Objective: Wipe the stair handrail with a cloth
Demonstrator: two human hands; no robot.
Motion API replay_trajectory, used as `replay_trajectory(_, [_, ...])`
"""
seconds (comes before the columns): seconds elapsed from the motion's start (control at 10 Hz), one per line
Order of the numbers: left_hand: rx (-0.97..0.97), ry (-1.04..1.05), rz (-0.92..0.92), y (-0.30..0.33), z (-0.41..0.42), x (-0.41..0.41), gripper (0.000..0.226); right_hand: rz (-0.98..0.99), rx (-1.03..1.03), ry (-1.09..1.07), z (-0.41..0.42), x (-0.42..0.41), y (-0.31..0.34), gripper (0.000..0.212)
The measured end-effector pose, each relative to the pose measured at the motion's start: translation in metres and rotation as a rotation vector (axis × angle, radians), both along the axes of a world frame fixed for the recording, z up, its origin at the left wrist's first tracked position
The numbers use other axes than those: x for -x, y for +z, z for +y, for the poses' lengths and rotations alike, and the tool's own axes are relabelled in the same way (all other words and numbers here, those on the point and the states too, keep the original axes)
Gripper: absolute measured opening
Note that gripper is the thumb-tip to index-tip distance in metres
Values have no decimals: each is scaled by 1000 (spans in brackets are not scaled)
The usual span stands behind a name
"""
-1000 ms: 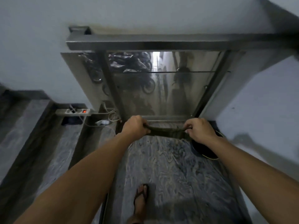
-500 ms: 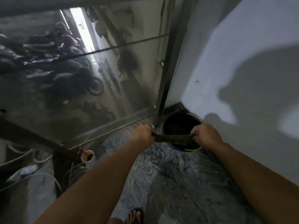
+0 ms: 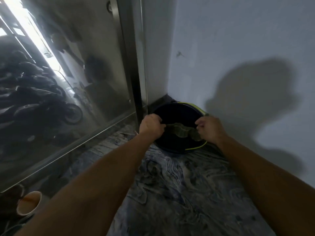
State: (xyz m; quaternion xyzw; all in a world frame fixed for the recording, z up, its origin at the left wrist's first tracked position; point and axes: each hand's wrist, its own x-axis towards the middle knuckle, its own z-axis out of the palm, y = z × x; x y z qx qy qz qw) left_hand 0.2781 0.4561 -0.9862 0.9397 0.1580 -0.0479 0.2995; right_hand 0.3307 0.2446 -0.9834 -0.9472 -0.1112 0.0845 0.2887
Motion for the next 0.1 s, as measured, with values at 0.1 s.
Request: replay_trajectory(0.1, [-26,0,18,-10,19,12,36,16,-54,-66,-24,16,-8,26])
